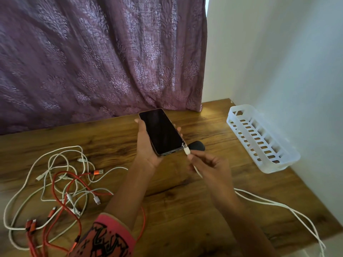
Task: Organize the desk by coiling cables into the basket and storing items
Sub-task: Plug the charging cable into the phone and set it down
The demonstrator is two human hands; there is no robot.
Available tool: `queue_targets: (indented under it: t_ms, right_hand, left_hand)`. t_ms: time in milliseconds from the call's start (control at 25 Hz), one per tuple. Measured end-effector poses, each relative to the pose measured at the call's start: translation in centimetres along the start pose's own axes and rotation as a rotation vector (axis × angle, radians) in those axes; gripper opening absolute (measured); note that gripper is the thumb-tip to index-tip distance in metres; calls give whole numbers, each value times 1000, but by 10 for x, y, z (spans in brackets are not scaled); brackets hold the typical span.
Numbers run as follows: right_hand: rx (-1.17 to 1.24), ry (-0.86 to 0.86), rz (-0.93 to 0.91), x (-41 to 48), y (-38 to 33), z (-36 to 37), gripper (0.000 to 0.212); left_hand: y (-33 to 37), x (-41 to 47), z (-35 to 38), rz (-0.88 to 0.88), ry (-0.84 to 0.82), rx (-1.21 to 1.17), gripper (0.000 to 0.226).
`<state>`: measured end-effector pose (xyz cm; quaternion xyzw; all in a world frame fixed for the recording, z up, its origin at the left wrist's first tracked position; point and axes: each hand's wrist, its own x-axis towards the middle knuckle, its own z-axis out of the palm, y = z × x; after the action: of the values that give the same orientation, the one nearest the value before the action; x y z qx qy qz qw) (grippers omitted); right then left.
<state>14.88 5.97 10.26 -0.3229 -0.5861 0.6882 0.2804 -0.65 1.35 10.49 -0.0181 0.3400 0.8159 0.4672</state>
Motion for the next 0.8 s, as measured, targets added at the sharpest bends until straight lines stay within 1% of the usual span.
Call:
queue_targets:
  t_ms: [160, 240, 400, 680, 800]
  right_hand:
    - [-269, 51, -179, -1, -12, 6, 12]
    - [-344, 49, -227, -5, -13, 10, 10]
    - [-397, 77, -282, -4, -10, 16, 11]
    - [-420, 115, -353, -1, -10, 18, 12]
    - [-467, 132, -369, -2, -14, 21, 11]
  left_hand:
    - [11, 10, 13, 10, 13, -21, 85]
    - [14, 13, 18, 15, -2, -41, 85]
    - [13, 13, 25, 43, -17, -64, 78]
    - [8, 8, 28, 44, -27, -51, 81]
    - [6, 8, 26, 51, -23, -59, 84]
